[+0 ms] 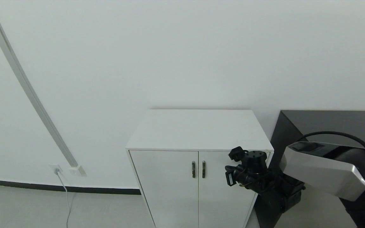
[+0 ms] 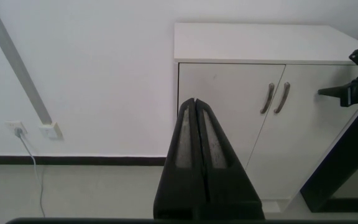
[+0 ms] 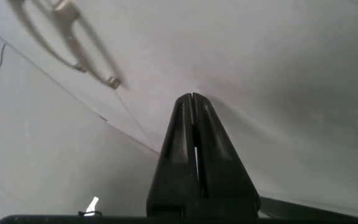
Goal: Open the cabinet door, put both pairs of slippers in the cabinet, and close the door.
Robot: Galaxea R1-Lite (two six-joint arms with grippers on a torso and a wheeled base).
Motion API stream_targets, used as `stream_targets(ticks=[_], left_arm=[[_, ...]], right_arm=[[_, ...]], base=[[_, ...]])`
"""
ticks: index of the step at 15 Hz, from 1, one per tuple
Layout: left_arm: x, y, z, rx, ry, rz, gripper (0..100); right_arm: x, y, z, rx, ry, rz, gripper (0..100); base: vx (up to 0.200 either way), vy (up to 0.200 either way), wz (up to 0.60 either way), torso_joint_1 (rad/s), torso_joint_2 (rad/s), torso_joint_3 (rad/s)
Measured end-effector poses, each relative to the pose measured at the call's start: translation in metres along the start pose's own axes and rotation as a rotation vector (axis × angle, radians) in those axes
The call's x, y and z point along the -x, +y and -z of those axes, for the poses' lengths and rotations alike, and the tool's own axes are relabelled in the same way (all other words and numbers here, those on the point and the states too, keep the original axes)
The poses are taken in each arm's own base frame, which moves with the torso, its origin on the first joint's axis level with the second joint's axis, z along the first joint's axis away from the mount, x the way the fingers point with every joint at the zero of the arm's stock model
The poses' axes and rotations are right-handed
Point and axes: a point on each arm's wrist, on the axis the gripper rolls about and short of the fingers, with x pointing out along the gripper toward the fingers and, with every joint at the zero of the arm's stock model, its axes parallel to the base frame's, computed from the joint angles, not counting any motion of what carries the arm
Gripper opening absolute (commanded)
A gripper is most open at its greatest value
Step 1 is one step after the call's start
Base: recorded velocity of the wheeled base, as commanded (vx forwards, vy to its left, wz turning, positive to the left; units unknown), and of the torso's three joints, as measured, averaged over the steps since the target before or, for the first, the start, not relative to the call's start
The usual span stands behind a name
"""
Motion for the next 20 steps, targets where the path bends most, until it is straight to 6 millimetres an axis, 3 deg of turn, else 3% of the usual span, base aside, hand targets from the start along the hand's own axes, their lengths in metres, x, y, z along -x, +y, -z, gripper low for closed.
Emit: stream_targets(ticks=[5, 10, 20], left_arm=[[0.0, 0.0, 0.0, -0.001, 0.0, 0.0, 0], [0.0, 0.0, 0.0, -0.002, 0.0, 0.001, 0], [0.0, 0.0, 0.0, -0.001, 0.0, 0.001, 0]], right_arm=[[0.045, -0.002, -0.016, 0.005, -0.016, 0.058, 0], [0.096, -0.016, -0.039, -0.007, -0.074, 0.11, 0], [0.215, -0.091, -0.06, -0.072, -0.179, 0.392, 0]], base=[[0.0, 0.0, 0.0, 0.0, 0.0, 0.0], [0.0, 0.0, 0.0, 0.0, 0.0, 0.0], [0.0, 0.0, 0.0, 0.0, 0.0, 0.0]])
